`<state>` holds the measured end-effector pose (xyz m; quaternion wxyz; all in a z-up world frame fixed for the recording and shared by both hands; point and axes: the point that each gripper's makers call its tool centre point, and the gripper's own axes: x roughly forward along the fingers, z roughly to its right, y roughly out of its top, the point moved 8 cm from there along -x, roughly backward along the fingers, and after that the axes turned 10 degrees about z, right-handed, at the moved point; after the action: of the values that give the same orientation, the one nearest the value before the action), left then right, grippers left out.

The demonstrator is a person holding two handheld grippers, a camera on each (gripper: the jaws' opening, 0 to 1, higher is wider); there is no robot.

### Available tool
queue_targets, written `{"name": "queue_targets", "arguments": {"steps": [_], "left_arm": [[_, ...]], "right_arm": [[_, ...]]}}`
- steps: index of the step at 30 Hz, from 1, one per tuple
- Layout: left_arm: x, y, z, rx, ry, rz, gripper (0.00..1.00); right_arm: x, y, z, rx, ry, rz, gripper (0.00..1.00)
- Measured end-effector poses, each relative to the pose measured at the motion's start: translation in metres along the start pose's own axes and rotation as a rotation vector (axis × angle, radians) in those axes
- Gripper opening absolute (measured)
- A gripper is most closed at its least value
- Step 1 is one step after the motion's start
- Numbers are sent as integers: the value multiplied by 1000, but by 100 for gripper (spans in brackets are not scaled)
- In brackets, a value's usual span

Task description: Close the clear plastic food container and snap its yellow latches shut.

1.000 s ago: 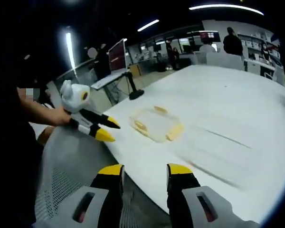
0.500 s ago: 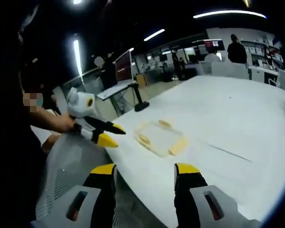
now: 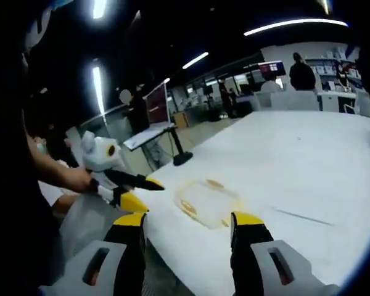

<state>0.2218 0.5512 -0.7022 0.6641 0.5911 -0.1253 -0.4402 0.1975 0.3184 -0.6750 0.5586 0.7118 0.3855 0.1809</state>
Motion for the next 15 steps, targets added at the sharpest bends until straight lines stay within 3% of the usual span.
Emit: {"name": "queue_targets", "arguments": {"steps": [15], "left_arm": [[2, 7, -20, 1, 11, -6, 59]], "right_arm": [[10, 5, -4, -18, -14, 11, 53]]}}
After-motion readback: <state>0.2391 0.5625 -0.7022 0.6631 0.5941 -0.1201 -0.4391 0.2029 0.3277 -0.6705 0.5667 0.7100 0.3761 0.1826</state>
